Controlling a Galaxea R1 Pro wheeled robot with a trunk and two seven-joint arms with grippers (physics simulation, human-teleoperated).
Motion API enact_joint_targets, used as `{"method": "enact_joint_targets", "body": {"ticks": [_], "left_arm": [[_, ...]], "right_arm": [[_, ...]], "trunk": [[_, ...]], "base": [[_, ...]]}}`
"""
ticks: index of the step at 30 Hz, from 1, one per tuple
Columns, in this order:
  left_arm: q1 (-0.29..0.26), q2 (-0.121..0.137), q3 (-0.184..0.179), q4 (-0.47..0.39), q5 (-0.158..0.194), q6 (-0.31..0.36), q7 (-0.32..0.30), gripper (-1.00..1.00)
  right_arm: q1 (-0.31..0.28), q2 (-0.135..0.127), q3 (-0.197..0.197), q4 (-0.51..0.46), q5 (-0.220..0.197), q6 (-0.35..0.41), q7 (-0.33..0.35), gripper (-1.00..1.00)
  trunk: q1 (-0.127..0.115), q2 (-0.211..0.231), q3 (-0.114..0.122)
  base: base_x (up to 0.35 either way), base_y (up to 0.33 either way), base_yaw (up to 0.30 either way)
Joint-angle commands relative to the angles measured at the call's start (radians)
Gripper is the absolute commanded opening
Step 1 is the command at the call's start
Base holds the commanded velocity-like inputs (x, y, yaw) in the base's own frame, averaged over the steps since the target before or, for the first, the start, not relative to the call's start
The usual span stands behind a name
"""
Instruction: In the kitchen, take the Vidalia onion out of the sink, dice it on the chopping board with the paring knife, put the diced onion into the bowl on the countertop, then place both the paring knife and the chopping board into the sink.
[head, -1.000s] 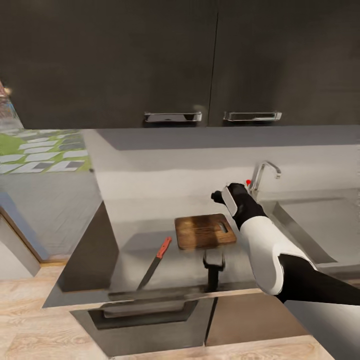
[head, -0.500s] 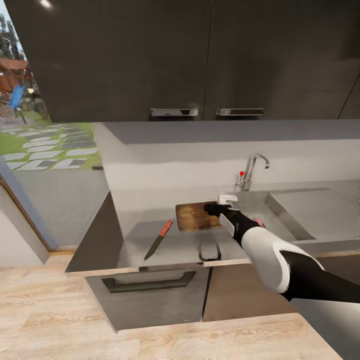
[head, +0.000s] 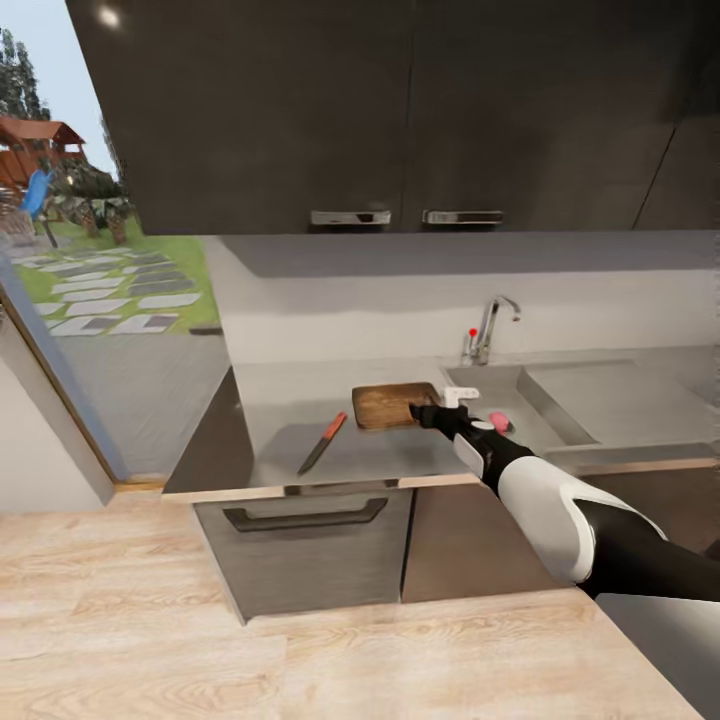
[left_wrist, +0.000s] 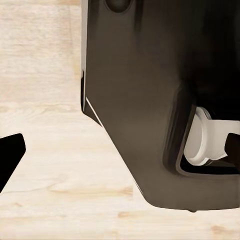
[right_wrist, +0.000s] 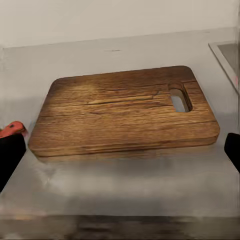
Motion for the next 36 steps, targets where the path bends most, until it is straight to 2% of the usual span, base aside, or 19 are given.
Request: {"method": "enact_joint_targets", "body": {"ticks": [1, 3, 6, 9, 16, 25, 30, 36], "left_arm": [[0.001, 0.0, 0.005, -0.002, 0.005, 0.001, -0.006, 1.0], [0.0, 0.0, 0.005, -0.002, 0.005, 0.001, -0.006, 1.0], [0.0, 0.0, 0.004, -0.002, 0.005, 0.001, -0.006, 1.0], [0.001, 0.0, 0.004, -0.002, 0.005, 0.001, -0.006, 1.0], [0.0, 0.0, 0.004, -0.002, 0.005, 0.001, -0.007, 1.0], [0.001, 0.0, 0.004, -0.002, 0.005, 0.001, -0.006, 1.0], [0.0, 0.0, 0.005, -0.002, 0.005, 0.001, -0.006, 1.0], [0.0, -0.002, 0.008, -0.003, 0.005, 0.001, -0.006, 1.0]], "right_arm": [[-0.001, 0.0, -0.009, 0.004, 0.01, -0.017, 0.002, 1.0], [-0.001, -0.001, -0.009, 0.012, 0.01, -0.049, 0.002, 1.0], [-0.001, -0.002, -0.009, 0.044, 0.011, -0.145, -0.001, 1.0], [0.034, -0.002, -0.01, 0.053, 0.01, -0.225, -0.001, 1.0], [0.062, -0.003, -0.01, 0.054, 0.01, -0.299, 0.0, 1.0], [0.085, -0.003, -0.01, 0.054, 0.01, -0.342, 0.002, 1.0], [0.126, -0.003, -0.008, 0.054, 0.01, -0.444, 0.002, 1.0], [0.189, -0.006, -0.01, 0.054, 0.01, -0.475, 0.002, 1.0]], "trunk": [[0.0, -0.002, -0.002], [0.0, -0.002, -0.002], [0.0, -0.002, -0.002], [0.0, -0.002, -0.002], [0.0, -0.002, -0.002], [0.0, -0.002, -0.002], [0.0, -0.002, -0.002], [0.0, -0.002, -0.002]], "base": [[-0.337, 0.0, 0.0], [-0.337, 0.0, 0.0], [-0.337, 0.0, 0.0], [-0.337, 0.0, 0.0], [-0.337, 0.0, 0.0], [-0.337, 0.0, 0.0], [-0.337, 0.0, 0.0], [-0.282, 0.0, 0.0]]}}
